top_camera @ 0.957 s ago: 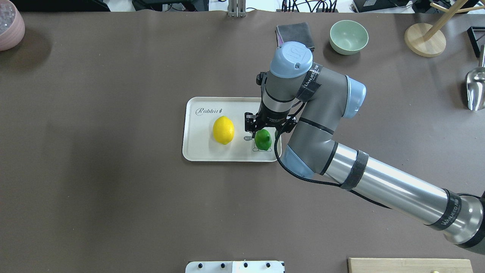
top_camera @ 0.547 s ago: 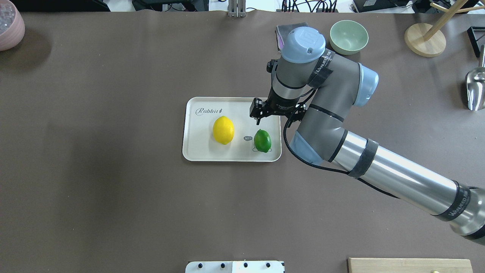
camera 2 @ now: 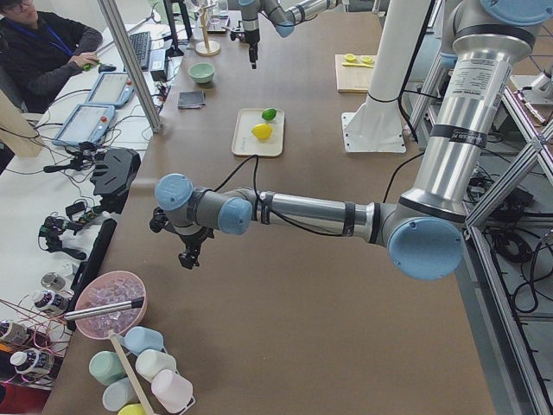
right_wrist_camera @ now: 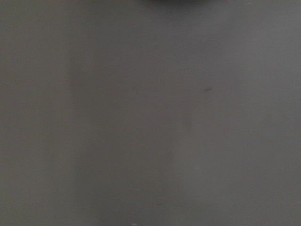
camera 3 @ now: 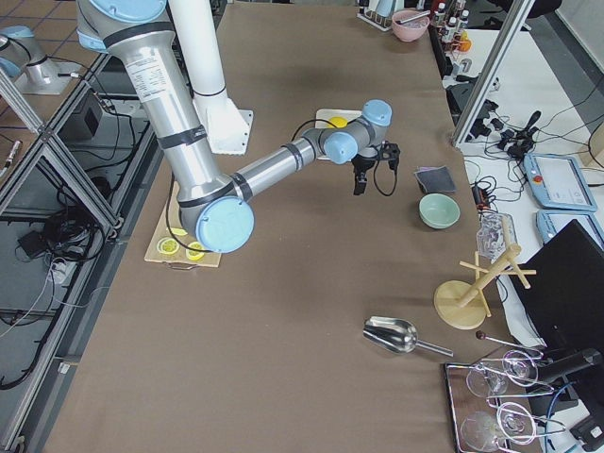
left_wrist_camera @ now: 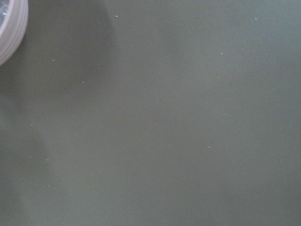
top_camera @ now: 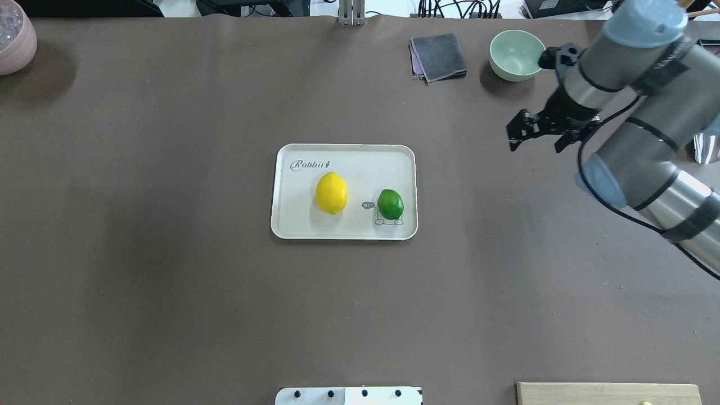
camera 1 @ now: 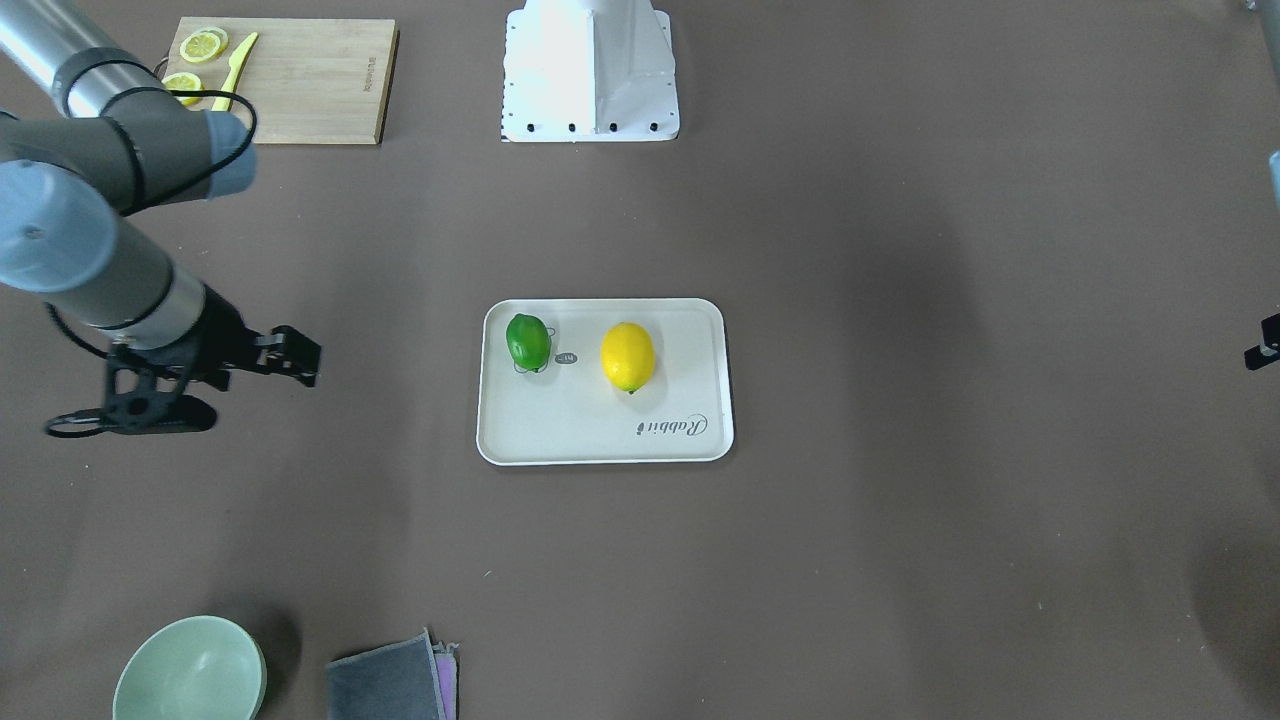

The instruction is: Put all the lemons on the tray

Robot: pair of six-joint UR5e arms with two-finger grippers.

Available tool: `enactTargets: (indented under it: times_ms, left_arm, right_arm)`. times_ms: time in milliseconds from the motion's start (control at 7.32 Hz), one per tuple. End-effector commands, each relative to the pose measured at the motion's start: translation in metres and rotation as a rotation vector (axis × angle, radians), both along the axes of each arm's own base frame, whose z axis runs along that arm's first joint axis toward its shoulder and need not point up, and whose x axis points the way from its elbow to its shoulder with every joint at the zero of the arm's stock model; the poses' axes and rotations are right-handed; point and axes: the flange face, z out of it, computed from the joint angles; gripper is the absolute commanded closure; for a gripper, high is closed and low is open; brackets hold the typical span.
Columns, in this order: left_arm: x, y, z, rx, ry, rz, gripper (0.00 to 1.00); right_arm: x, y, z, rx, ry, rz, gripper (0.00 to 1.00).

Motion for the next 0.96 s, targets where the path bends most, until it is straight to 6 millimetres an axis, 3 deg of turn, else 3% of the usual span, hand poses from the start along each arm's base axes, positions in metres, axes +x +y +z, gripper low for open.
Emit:
enactTargets:
  times_ms: [0, 137, 273, 410, 820]
  left_arm:
    - [-0.056, 0.006, 0.011, -0.015, -0.005, -0.071, 0.03]
    - [-0.093, 0.02, 0.03, -0.095, -0.008, -0.115, 0.03]
    - [-0.114, 0.036, 0.045, -0.25, -0.003, -0.153, 0.02]
    - [-0.128, 0.042, 0.048, -0.286, -0.006, -0.176, 0.02]
    - [-0.128, 0.042, 0.042, -0.301, -0.022, -0.2, 0.02]
  right_arm:
    - [0.164, 0.015, 0.117, 0.057, 0.031, -0.021, 0.0]
    - [0.221, 0.041, 0.164, 0.03, 0.034, 0.002, 0.0]
    - [0.236, 0.057, 0.189, -0.02, 0.04, 0.025, 0.0]
    - [0.237, 0.057, 0.191, -0.024, 0.041, 0.026, 0.0]
    - [0.236, 0.055, 0.185, -0.018, 0.04, 0.034, 0.0]
